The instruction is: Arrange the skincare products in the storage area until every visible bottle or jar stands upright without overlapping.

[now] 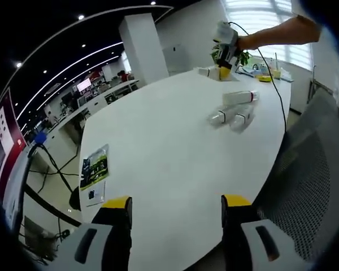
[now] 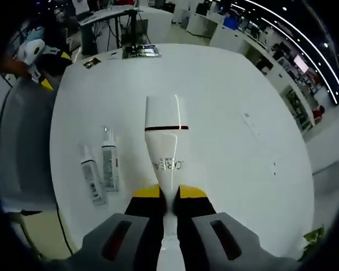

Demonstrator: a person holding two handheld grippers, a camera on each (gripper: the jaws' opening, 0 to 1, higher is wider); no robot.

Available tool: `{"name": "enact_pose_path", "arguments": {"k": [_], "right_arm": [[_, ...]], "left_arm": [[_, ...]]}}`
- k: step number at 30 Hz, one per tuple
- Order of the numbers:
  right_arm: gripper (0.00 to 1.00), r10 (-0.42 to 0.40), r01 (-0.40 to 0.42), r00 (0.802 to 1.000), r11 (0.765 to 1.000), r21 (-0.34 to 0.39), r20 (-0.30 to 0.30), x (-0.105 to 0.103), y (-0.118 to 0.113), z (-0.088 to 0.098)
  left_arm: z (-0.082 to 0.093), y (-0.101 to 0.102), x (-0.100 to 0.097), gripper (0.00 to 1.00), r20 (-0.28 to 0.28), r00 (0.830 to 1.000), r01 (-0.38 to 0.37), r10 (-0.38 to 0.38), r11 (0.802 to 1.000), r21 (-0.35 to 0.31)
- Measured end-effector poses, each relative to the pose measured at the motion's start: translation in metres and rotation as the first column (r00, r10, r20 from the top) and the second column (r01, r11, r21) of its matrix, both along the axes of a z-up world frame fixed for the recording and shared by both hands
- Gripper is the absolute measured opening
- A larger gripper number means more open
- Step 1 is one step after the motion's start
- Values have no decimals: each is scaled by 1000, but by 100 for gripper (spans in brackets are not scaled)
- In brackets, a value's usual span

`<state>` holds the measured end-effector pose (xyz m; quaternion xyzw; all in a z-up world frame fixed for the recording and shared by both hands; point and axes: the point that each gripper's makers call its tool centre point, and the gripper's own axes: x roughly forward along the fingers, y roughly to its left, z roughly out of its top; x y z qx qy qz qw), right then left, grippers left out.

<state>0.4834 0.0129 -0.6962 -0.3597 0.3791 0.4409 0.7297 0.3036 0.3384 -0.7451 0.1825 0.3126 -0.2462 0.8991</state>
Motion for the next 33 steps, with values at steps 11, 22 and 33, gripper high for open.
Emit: {"name": "enact_pose_path", "arguments": {"k": [11,22,33], "right_arm": [[5,63,-66,997,995,72,40,-53,44,21],[5,133,-133,991,984,121,11,-107,99,19],[5,190,-186,982,977,104,-25,-142,129,13]], "left_arm": [[7,-4,2,68,33,999,14,-13,1000,-18],[10,-11,0,68,42,999,35,-33,998,-46],[18,-17,0,68,64,997,46,-39,994,-97]]}}
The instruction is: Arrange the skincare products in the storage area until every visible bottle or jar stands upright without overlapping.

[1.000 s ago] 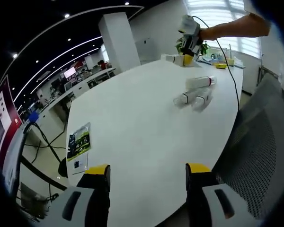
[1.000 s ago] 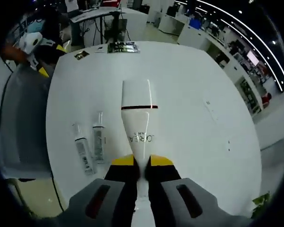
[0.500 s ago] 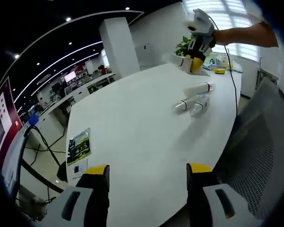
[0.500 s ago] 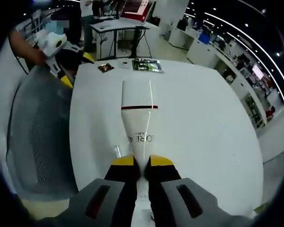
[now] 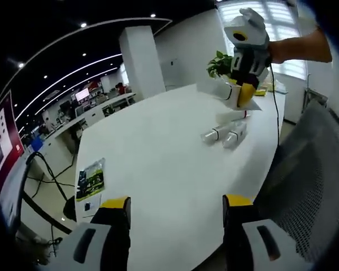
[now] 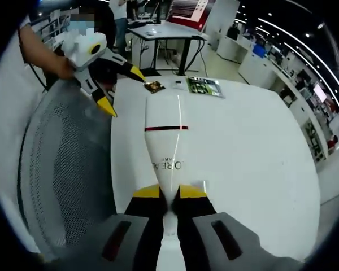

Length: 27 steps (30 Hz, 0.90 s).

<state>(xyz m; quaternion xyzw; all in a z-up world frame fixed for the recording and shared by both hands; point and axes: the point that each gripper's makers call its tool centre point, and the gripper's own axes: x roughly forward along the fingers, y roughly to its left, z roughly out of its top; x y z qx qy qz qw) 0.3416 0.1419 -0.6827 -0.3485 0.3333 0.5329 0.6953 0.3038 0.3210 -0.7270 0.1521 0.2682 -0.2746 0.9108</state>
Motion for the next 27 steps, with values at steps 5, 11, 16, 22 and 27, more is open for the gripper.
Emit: {"name": "enact_pose_path", "arguments": {"k": [5,11,16,22,27], "right_arm": [[5,39,-42,998,997,-65,-41,-10,9,-5],[5,64,-67,997,994,-87,-36,-16,24,-7],[5,64,-66,998,994,-89,-30,-20,36,-8],[5,82,-85,996,989,-118,-27,-21,46,-12],[5,143,-145,989,973,-178,-27,-23,54,-21]], "left_arm": [[-1,-5,-2,68,-5,1000,21,-21,1000,5],[9,-7,0,69,34,999,21,-20,999,-30],[21,-10,3,72,75,997,17,-11,997,-71],[50,-15,12,87,140,990,19,4,987,-159],[58,-16,8,87,136,991,35,-11,983,-178]]}}
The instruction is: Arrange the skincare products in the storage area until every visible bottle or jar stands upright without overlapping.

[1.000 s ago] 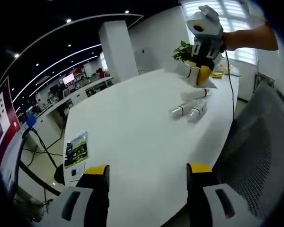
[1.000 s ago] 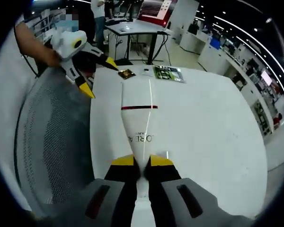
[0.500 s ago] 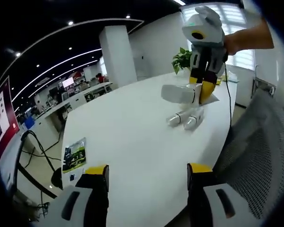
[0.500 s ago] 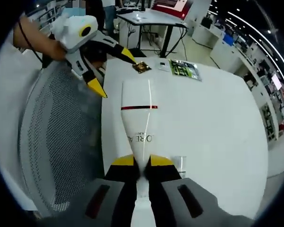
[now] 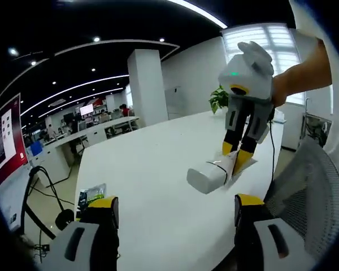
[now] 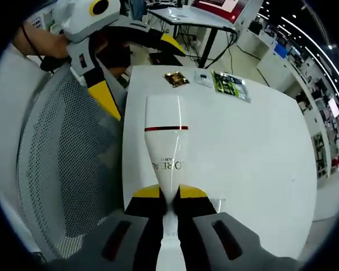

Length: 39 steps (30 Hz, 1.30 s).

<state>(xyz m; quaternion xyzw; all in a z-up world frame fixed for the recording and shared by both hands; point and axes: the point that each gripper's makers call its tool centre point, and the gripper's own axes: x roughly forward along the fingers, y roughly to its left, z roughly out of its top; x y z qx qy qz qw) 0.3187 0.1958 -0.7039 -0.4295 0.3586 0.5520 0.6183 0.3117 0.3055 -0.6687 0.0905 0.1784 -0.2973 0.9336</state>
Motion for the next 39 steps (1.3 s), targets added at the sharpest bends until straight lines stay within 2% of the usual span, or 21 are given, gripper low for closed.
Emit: {"name": "enact_pose_path", "arguments": {"k": [4,6,8,9,11,13,16,19,20,21,22,24,25,26,28,29,31,33,35,36,39], "right_arm": [[5,39,-39,999,999,-28,1,-2,7,-4],[6,55,-55,998,998,-37,-8,-3,11,-7],[6,78,-78,997,996,-53,-13,-5,14,-11],[6,86,-86,996,994,-60,-14,-6,15,-12],[6,111,-112,994,991,-71,-15,-10,18,-12],[6,127,-127,992,989,-80,-12,-11,21,-13],[6,194,-195,981,975,-107,-19,-18,25,-16],[6,208,-206,978,970,-126,8,-18,28,-17],[6,211,-208,977,970,-125,10,-20,29,-16],[6,227,-223,974,967,-125,20,-22,31,-15],[6,239,-234,971,964,-129,26,-24,31,-13],[6,250,-243,968,961,-133,35,-27,33,-13],[6,254,-246,966,960,-135,45,-27,33,-12],[6,258,-249,965,958,-141,52,-28,33,-12],[6,262,-252,962,959,-131,74,-29,36,-9],[6,264,-253,961,959,-127,82,-30,38,-8],[6,275,-263,957,957,-121,94,-32,40,-5],[6,294,-281,949,952,-120,112,-34,43,-3],[6,320,-305,938,944,-124,134,-35,46,0],[6,322,-306,936,944,-126,141,-35,47,0],[6,348,-326,923,934,-146,161,-36,48,0]], "left_arm": [[3,-4,-2,86,17,999,43,-43,999,27],[6,-5,0,90,15,999,41,-42,999,26],[8,-9,0,98,14,999,49,-50,999,20],[8,-13,0,100,12,997,75,-76,996,42],[4,-16,-3,95,12,991,131,-133,986,102],[3,-17,-2,92,25,988,148,-152,980,133],[1,-23,-8,90,11,982,184,-187,974,129],[-5,-27,-14,84,-25,977,211,-210,969,130],[-9,-31,-18,83,-51,971,239,-234,961,136],[-11,-31,-18,82,-62,972,232,-225,962,145],[-14,-31,-18,81,-64,972,235,-227,954,185],[-16,-38,-19,78,-51,962,271,-267,937,221],[-18,-40,-20,73,-54,957,290,-286,923,252],[-21,-42,-22,66,-51,944,325,-326,890,320],[-25,-46,-25,52,-38,924,362,-380,840,404],[-23,-51,-28,50,-28,915,376,-402,825,422],[-23,-58,-31,49,-22,911,383,-411,828,409],[-27,-65,-35,48,-37,897,413,-440,807,422],[-33,-66,-37,45,-60,888,429,-455,776,462],[-36,-63,-36,44,-77,890,428,-450,762,485],[-33,-59,-31,36,-61,899,403,-435,763,505]]}}
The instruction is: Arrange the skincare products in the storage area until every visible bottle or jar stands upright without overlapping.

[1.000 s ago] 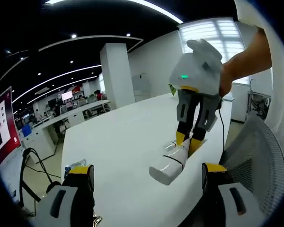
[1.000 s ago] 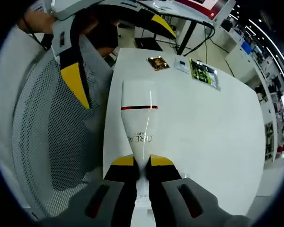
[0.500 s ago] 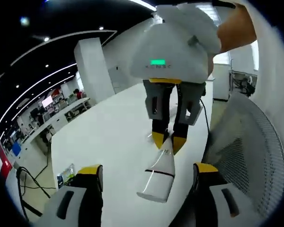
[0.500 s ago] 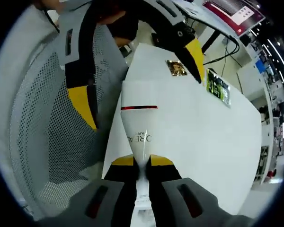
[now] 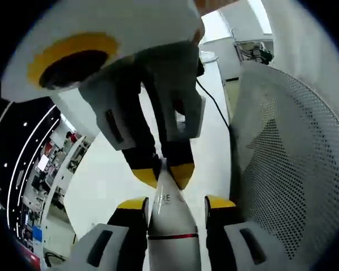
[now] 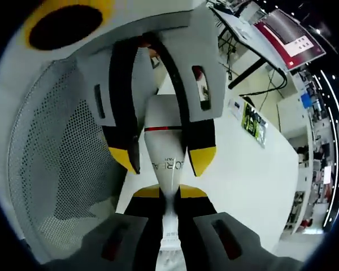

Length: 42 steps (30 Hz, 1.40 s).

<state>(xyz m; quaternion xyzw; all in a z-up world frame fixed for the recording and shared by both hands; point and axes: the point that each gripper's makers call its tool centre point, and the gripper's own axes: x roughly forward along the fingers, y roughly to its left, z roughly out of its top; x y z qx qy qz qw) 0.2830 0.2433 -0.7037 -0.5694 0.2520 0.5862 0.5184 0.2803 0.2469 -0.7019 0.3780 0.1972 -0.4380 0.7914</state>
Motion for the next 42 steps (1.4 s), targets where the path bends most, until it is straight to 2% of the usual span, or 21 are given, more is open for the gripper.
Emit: {"name": "enact_pose_path", "arguments": {"k": [2,3,6,8,14,17,24,27,34,37,38,39,40,42], "right_arm": [[6,1,-1,1000,1000,11,2,1,2,1],[6,-1,1,1000,1000,10,4,1,1,0],[6,4,-4,1000,999,43,3,1,7,1],[5,23,-24,1000,999,48,17,0,9,2],[5,63,-66,997,996,57,43,-5,18,5],[5,78,-81,996,994,70,37,-9,24,7],[5,91,-94,995,993,75,44,-7,27,8],[5,98,-102,994,992,78,44,-7,26,9],[6,110,-112,993,992,62,34,-11,26,9],[5,87,-89,996,990,105,25,-11,27,14],[5,81,-83,997,991,104,18,-11,26,15],[5,79,-81,997,991,109,25,-9,26,15],[5,78,-81,996,991,108,31,-9,26,15],[6,86,-89,996,989,118,27,-8,26,14]], "left_arm": [[1,2,1,35,-23,999,-31,31,999,-20],[1,1,2,35,-14,1000,-26,26,1000,-18],[-3,6,1,37,-10,999,-38,38,999,8],[-8,11,2,39,0,1000,-28,28,998,50],[-11,15,3,41,-18,999,-45,46,997,59],[-14,15,2,41,-20,999,-33,35,997,64],[-12,17,5,40,-17,999,-51,52,998,44],[-7,15,4,39,-43,996,-74,74,997,-4],[-8,13,1,39,-53,996,-79,78,997,-16],[0,8,8,39,-3,996,-84,84,995,-49],[-2,8,8,39,-9,997,-82,81,996,-37],[0,8,10,39,10,997,-78,78,996,-33],[5,6,10,37,47,997,-55,56,998,-39],[9,-1,8,33,56,998,-31,35,997,-73]]}}
